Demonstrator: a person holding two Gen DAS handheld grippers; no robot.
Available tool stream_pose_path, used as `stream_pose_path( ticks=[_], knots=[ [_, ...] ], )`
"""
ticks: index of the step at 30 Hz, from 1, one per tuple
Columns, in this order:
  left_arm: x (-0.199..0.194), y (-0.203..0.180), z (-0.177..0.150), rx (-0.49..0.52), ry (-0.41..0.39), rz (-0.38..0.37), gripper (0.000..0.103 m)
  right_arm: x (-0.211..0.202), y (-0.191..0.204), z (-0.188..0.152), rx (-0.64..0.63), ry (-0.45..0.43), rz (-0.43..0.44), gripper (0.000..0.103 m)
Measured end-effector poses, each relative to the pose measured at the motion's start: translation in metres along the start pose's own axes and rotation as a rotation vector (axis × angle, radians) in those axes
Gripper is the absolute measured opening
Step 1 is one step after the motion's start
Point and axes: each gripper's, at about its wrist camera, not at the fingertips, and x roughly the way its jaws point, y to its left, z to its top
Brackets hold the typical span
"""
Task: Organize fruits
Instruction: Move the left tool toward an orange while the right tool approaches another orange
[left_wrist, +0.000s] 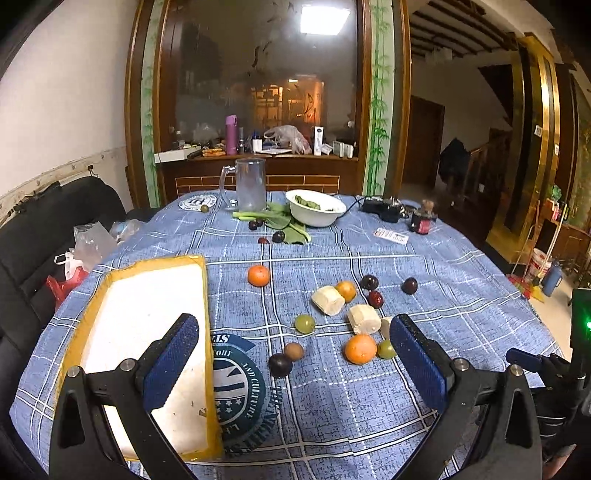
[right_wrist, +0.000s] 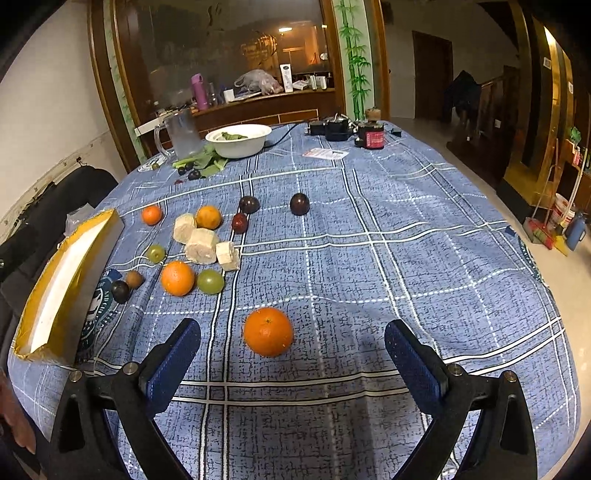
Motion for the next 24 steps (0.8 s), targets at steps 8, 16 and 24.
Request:
stream_pose_path(
  ticks=[8,16,24],
  knots=[
    [0.01,-0.016,0.0,0.061,-0.013,-0.005,0.103,0.011,-0.008,0.0,0.024,0.022,0.004,0.101],
    [0.027,-0.032,-0.004,0.125,0.073,-0.01,0.103,0.016,-0.008,0.0,0.007,0.028,0.01,0.101],
    [0.048,-0.017,-0.01,0.052,0.159,0.005,0.103,0.021,-0.008,0.0,0.01,0.04,0.038,0.101]
  ],
)
